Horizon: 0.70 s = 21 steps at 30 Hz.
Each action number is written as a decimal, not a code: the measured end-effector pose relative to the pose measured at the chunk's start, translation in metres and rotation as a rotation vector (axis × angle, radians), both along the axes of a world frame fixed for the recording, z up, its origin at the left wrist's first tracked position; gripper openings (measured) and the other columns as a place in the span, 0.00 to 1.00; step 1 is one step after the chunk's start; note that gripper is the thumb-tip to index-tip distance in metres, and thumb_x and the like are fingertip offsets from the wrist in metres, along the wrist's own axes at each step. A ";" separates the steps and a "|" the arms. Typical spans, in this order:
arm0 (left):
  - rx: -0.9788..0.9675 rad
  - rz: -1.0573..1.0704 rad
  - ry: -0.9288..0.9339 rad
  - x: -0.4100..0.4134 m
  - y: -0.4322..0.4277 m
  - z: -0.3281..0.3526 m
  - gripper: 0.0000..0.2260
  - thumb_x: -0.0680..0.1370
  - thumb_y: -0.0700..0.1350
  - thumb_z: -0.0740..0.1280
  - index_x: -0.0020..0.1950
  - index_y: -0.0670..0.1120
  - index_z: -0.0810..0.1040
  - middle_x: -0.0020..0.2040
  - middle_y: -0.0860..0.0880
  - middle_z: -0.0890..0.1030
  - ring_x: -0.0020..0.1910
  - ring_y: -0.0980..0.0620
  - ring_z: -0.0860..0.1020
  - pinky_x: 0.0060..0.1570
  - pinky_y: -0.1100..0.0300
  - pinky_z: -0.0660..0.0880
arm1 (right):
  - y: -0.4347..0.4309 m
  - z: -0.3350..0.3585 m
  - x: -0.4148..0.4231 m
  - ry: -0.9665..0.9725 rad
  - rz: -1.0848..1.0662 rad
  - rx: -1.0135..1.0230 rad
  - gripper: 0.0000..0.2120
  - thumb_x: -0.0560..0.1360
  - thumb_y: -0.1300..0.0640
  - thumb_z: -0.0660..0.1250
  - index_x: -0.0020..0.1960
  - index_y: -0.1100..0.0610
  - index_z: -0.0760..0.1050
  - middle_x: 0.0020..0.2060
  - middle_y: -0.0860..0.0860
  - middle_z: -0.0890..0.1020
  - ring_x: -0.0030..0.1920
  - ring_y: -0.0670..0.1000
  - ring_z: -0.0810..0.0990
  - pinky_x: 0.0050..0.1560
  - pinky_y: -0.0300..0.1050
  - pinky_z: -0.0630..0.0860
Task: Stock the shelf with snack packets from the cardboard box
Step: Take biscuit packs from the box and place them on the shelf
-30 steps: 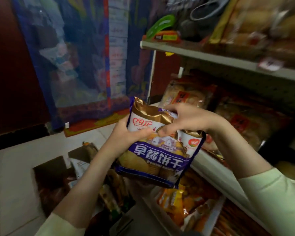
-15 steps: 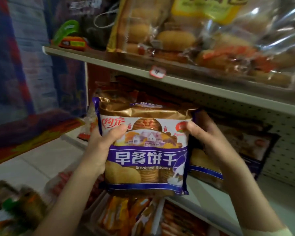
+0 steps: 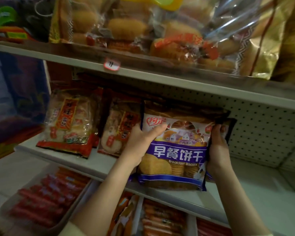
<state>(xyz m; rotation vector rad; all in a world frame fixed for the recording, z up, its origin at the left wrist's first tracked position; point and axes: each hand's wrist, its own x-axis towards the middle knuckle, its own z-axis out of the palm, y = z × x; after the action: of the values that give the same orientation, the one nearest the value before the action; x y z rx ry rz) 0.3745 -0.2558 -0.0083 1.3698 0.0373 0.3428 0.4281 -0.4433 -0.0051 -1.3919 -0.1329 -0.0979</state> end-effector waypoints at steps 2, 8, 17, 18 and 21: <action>0.034 -0.028 0.014 0.010 -0.010 -0.002 0.34 0.58 0.60 0.77 0.60 0.46 0.75 0.49 0.46 0.84 0.45 0.47 0.84 0.49 0.48 0.80 | -0.010 -0.006 0.004 0.009 -0.086 -0.016 0.24 0.78 0.37 0.54 0.59 0.54 0.74 0.48 0.57 0.85 0.43 0.56 0.86 0.45 0.51 0.80; 0.053 -0.039 0.006 0.030 -0.036 -0.007 0.23 0.65 0.58 0.70 0.56 0.49 0.77 0.49 0.49 0.83 0.49 0.49 0.82 0.50 0.55 0.78 | -0.029 -0.010 0.002 -0.076 -0.283 -0.118 0.21 0.80 0.40 0.52 0.42 0.54 0.74 0.36 0.53 0.82 0.37 0.54 0.83 0.41 0.48 0.77; 0.232 0.125 -0.186 0.039 -0.049 -0.023 0.21 0.74 0.63 0.61 0.62 0.53 0.73 0.52 0.55 0.81 0.50 0.59 0.80 0.48 0.66 0.77 | -0.049 -0.026 0.015 -0.213 -0.479 -0.305 0.18 0.81 0.46 0.56 0.40 0.55 0.74 0.36 0.54 0.82 0.37 0.56 0.82 0.41 0.53 0.77; 0.283 0.182 -0.210 0.041 -0.048 -0.025 0.21 0.75 0.63 0.60 0.61 0.53 0.73 0.52 0.55 0.80 0.50 0.60 0.79 0.48 0.66 0.76 | -0.050 -0.025 0.016 -0.216 -0.471 -0.314 0.17 0.81 0.46 0.56 0.42 0.55 0.75 0.37 0.53 0.82 0.37 0.54 0.82 0.41 0.51 0.77; 0.516 0.360 -0.253 0.051 -0.039 -0.031 0.25 0.74 0.67 0.57 0.61 0.50 0.71 0.53 0.50 0.79 0.52 0.54 0.78 0.52 0.57 0.76 | -0.047 -0.024 0.015 -0.248 -0.489 -0.350 0.15 0.82 0.48 0.56 0.44 0.56 0.74 0.37 0.50 0.81 0.35 0.44 0.80 0.36 0.40 0.73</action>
<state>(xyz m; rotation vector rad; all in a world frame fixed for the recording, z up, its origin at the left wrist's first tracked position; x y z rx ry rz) 0.4252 -0.2944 -0.0392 1.8212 -0.0165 0.8715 0.4431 -0.4904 -0.0292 -1.7360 -0.0109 -0.6824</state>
